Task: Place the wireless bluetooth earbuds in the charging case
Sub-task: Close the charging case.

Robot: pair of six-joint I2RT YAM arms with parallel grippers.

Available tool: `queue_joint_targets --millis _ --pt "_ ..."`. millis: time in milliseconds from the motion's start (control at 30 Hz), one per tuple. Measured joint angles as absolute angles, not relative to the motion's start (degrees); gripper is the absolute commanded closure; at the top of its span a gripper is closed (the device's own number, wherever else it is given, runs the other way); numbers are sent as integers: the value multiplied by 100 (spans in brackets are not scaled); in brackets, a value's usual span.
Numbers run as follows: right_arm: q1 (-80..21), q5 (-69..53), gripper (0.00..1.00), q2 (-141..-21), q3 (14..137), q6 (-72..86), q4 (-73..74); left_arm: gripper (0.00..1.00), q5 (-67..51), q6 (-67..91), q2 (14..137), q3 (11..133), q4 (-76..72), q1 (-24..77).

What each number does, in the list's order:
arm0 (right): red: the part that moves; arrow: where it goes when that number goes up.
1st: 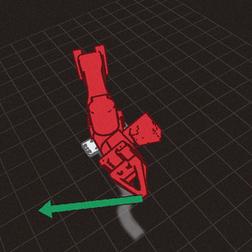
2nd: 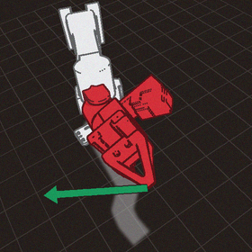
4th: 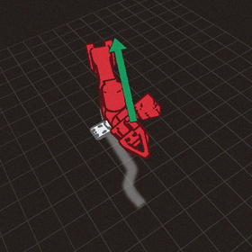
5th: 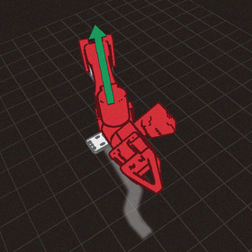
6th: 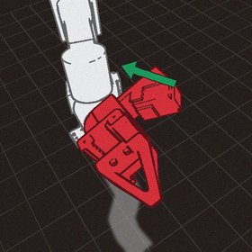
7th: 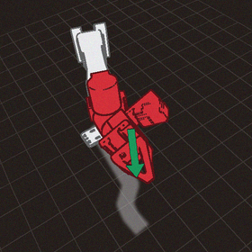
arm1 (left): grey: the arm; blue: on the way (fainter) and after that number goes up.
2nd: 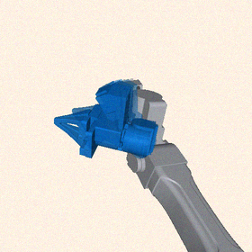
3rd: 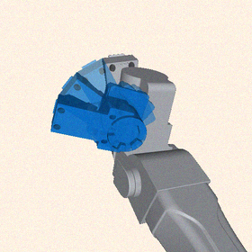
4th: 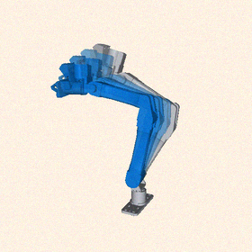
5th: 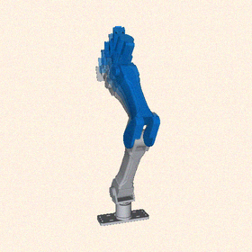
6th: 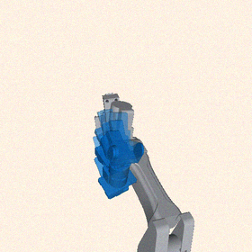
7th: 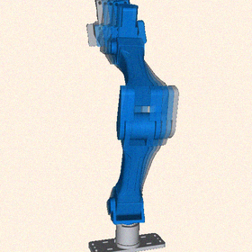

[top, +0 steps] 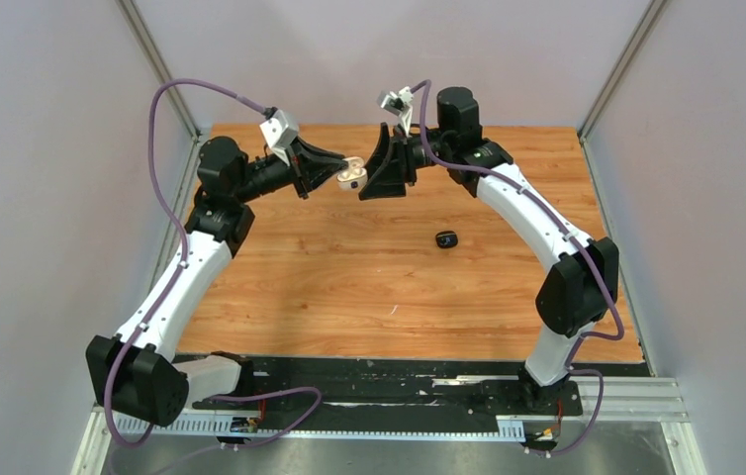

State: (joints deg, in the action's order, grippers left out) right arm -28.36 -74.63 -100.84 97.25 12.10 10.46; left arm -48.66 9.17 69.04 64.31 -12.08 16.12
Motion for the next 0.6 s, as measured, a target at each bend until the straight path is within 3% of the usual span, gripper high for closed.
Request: queue_joint_targets --millis 167,500,600 --pt "-2838 -7279 52 -10195 9765 1461 1009 100 -4831 1007 6984 6431 -1302 1614" --pt "-2836 -7181 94 -10204 9791 1793 803 100 -4766 1020 7000 6431 -1310 1664" --pt "-2832 -7166 100 -10204 9791 1804 784 100 -4737 1017 7000 6442 -1306 1671"
